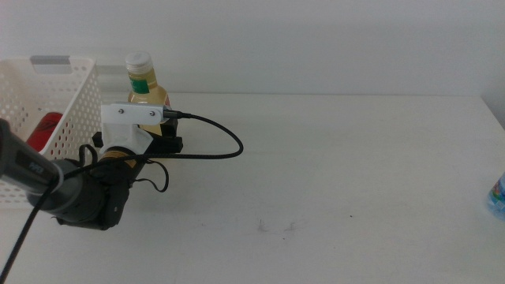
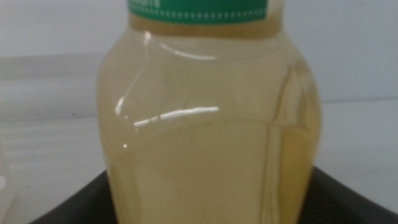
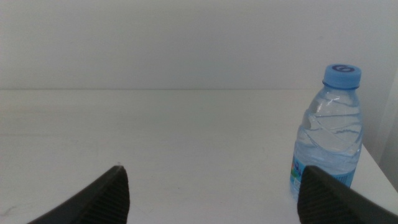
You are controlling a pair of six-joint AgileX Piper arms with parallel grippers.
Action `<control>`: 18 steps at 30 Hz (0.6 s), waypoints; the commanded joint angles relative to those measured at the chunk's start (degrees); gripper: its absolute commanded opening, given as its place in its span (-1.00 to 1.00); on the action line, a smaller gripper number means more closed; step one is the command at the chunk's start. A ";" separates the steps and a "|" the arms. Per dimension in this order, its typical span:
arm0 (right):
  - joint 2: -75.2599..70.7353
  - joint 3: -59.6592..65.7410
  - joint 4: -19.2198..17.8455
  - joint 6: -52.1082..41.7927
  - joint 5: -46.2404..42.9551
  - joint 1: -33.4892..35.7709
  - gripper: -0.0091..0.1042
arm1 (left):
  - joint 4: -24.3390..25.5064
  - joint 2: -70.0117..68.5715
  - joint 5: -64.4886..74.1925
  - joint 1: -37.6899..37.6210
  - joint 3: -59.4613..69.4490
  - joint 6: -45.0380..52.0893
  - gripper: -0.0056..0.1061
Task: Use arms to grab the bottles and put them into the dustbin to the left of the table.
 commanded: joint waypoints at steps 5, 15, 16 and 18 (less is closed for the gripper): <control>-0.30 0.20 -0.28 -0.20 -0.63 -0.22 0.70 | -2.41 3.93 -0.24 -0.11 -3.67 1.15 0.66; -0.30 0.20 -0.28 -0.20 -0.63 -0.22 0.70 | -2.78 6.99 -0.50 -0.11 -7.22 1.48 0.68; -0.30 0.20 -0.28 -0.20 -0.63 -0.22 0.70 | -2.78 6.99 -0.34 -0.11 -7.62 1.48 0.73; -0.30 0.20 -0.28 -0.20 -0.63 -0.22 0.70 | -1.94 7.09 -0.22 -0.11 -7.85 1.38 0.76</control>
